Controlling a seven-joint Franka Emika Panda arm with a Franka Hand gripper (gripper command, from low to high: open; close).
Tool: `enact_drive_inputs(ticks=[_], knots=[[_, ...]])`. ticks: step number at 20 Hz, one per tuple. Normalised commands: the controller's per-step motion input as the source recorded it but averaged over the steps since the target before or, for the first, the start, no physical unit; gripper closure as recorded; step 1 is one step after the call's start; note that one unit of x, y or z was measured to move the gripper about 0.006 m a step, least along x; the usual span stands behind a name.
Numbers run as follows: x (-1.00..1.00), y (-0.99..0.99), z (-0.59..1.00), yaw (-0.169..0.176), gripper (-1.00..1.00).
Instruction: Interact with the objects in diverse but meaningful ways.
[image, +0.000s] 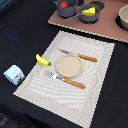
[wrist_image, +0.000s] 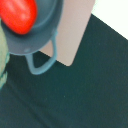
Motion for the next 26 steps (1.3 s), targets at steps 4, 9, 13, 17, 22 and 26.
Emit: enact_drive_inputs(ticks=[4,9,13,17,22,26], knots=[[0.0,-0.93,0.0,-0.017,-1.0],[0.0,-0.92,0.0,-0.018,-1.0],[0.0,-0.89,0.0,-0.022,-1.0],[0.0,-0.87,-0.04,-0.02,-1.0],[0.0,-0.83,-0.13,-0.042,-1.0],[-0.02,-0.85,-0.12,-0.036,-1.0]])
